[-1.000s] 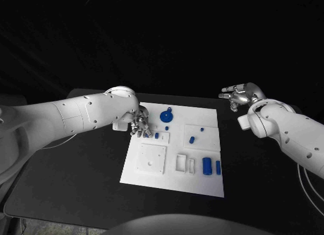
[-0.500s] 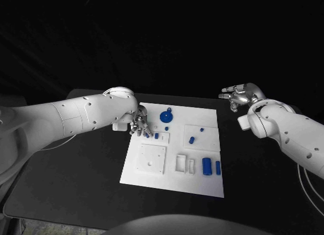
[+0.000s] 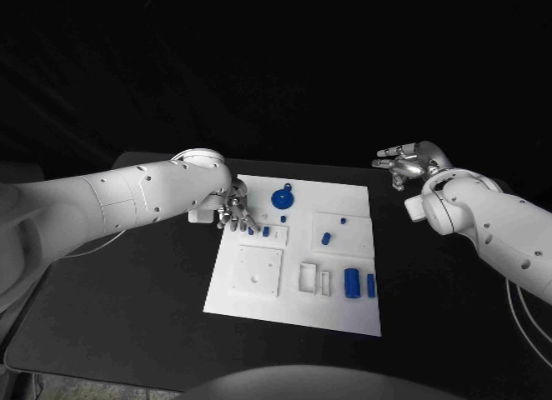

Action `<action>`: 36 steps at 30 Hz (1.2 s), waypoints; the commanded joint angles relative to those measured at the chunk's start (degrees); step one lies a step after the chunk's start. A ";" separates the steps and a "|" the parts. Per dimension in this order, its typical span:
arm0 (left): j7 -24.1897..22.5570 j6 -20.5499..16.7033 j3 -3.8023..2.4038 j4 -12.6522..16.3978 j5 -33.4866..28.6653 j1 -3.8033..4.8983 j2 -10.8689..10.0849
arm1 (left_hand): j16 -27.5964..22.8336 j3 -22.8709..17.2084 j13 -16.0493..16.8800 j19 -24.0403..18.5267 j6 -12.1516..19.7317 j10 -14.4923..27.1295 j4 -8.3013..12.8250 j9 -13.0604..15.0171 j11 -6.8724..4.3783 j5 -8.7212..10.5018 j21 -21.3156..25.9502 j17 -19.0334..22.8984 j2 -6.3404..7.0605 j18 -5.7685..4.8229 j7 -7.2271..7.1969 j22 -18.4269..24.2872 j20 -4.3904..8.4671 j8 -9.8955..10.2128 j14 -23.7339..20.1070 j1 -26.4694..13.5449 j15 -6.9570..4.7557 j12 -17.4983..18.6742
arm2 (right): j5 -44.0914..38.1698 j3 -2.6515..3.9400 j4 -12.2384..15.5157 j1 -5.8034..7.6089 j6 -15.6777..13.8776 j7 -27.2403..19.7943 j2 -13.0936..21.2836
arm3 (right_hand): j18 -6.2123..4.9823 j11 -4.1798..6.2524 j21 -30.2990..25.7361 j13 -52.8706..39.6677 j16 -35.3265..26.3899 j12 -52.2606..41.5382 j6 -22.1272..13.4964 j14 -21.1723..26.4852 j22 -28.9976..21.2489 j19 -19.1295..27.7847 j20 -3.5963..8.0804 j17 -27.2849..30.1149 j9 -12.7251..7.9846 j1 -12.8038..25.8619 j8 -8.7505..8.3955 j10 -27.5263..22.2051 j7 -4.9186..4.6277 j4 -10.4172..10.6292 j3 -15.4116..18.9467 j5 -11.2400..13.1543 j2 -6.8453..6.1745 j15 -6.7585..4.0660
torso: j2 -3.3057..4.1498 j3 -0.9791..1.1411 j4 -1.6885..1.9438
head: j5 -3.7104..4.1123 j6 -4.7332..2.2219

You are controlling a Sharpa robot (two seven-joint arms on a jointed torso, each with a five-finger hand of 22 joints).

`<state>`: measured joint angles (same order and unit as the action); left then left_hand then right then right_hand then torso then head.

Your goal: Assemble the parts on the task board

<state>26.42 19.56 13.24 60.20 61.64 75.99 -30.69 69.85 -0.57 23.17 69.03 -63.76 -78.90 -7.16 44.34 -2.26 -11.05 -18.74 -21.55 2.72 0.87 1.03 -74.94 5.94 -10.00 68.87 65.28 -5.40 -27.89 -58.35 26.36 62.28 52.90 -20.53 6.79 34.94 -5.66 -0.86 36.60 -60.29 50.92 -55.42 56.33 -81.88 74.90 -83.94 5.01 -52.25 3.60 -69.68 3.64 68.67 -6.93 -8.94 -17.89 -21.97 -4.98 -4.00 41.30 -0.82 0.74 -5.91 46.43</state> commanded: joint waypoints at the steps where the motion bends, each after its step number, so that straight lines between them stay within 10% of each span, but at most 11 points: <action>1: 1.40 -0.61 0.21 0.16 1.20 -0.32 -0.29 | 0.06 -0.62 0.03 0.34 0.29 0.43 -0.58 -0.04 0.05 0.39 0.42 0.11 1.15 -0.35 0.15 -1.06 0.02 -0.37 -0.04 -0.06 0.52 -0.26 | -0.49 0.02 0.01 -0.03 0.24 -0.37 0.02 | -0.87 0.59 -0.16 0.09 -0.35 0.21 0.25 -0.17 0.60 -3.01 0.04 0.05 0.06 0.32 -0.09 -0.96 -0.16 -0.17 0.01 -0.25 0.32 -0.01 | 0.00 0.00 0.00 | 0.03 -0.03; 10: 1.10 -2.17 0.18 1.10 0.86 -0.32 -1.12 | 0.06 -2.59 0.00 0.52 0.37 0.41 -4.43 -0.06 0.14 7.84 0.62 0.16 5.20 -0.26 0.24 -1.08 -0.06 -0.64 0.06 -1.53 0.60 -0.32 | -0.52 0.02 -0.04 -0.03 0.23 -0.37 0.00 | -0.88 0.59 -0.22 0.12 -0.39 0.25 0.24 -0.15 0.58 -3.01 0.04 0.08 0.06 0.31 -0.09 -0.98 -0.16 -0.20 -0.01 -0.37 0.30 -0.01 | 0.01 -0.01 0.00 | 0.07 -0.08; 15: 0.86 -3.18 0.11 1.86 -0.06 -0.32 -1.79 | -0.02 -1.32 -0.21 0.51 0.44 0.21 -7.13 -0.31 0.11 8.28 0.66 0.11 8.16 -0.45 0.26 -1.08 0.18 -0.31 0.06 -2.48 0.48 0.10 | -0.53 0.02 -0.07 -0.04 0.23 -0.38 0.00 | -0.88 0.59 -0.22 0.12 -0.39 0.25 0.24 -0.15 0.58 -3.01 0.04 0.08 0.06 0.31 -0.09 -0.98 -0.16 -0.20 -0.01 -0.37 0.30 -0.01 | 0.02 0.01 0.01 | 0.12 -0.07; 23: 0.29 -6.84 -1.06 3.14 -2.60 -0.29 -3.34 | -0.12 5.43 -0.37 0.68 0.49 -0.11 -9.52 -0.78 0.08 8.24 0.64 -0.06 9.06 -0.55 0.34 -1.07 0.30 0.32 0.29 -3.60 0.43 0.66 | -0.55 0.02 -0.01 -0.12 0.20 -0.42 0.04 | -0.88 0.60 -0.22 0.13 -0.39 0.25 0.25 -0.15 0.59 -3.01 0.04 0.09 0.06 0.33 -0.09 -0.99 -0.16 -0.20 -0.03 -0.40 0.31 -0.01 | 0.04 0.05 -0.04 | 0.07 -0.09; 33: -3.94 -14.73 -3.64 3.81 -8.81 -0.24 -5.56 | -0.93 5.05 -0.92 0.38 0.74 0.89 -9.01 -5.36 0.58 8.06 1.28 0.05 6.19 -0.35 1.13 -0.79 -0.14 2.91 -0.04 -1.31 0.93 2.04 | -0.56 0.02 0.02 -0.19 0.14 -0.46 0.25 | -0.88 0.60 -0.24 0.14 -0.41 0.26 0.27 -0.14 0.59 -3.01 0.04 0.10 0.06 0.39 -0.09 -1.01 -0.16 -0.22 -0.08 -0.47 0.33 -0.01 | -0.01 0.08 -0.04 | 0.20 -0.15; 34: -5.22 -15.65 -3.78 3.98 -9.57 -0.22 -5.79 | -1.58 4.37 -1.17 -0.28 0.67 1.48 -8.22 -5.92 0.82 6.91 2.00 0.34 4.66 -0.29 1.29 -0.47 -0.46 2.88 -0.66 0.17 1.22 2.46 | -0.56 0.02 0.02 -0.19 0.13 -0.47 0.29 | -0.88 0.60 -0.24 0.14 -0.41 0.26 0.27 -0.14 0.59 -3.01 0.04 0.10 0.06 0.39 -0.09 -1.01 -0.16 -0.22 -0.08 -0.47 0.33 -0.01 | -0.01 0.09 -0.03 | 0.30 -0.18; 36: -9.03 -18.21 -3.98 4.62 -10.87 -0.20 -6.30 | -4.16 5.89 -4.06 -0.44 1.01 2.43 -2.68 -9.42 1.60 -1.62 4.16 1.55 0.94 0.18 1.95 0.89 -1.24 3.59 -1.19 2.82 1.90 5.54 | -0.56 0.02 0.02 -0.20 0.11 -0.51 0.37 | -0.88 0.60 -0.21 0.14 -0.39 0.23 0.28 -0.16 0.60 -3.02 0.04 0.09 0.06 0.48 -0.08 -0.97 -0.15 -0.18 -0.01 -0.51 0.31 -0.02 | -0.01 0.09 -0.03 | 0.40 -0.32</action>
<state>23.92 7.41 9.35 64.25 55.38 75.73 -36.92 66.24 4.86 19.84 68.50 -62.65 -76.63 -11.02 35.80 -0.80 -11.36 -15.06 -20.28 4.76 0.87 2.57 -74.32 5.00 -6.60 67.86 67.88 -3.58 -23.07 -58.40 26.36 62.23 52.74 -20.57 6.76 35.27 -5.66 -0.98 36.60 -60.22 50.69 -55.42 56.19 -81.88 74.91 -83.94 5.01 -52.20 3.60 -69.68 3.64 68.55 -7.07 -8.94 -17.89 -22.25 -4.98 -4.00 41.31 -0.74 0.72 -5.67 46.22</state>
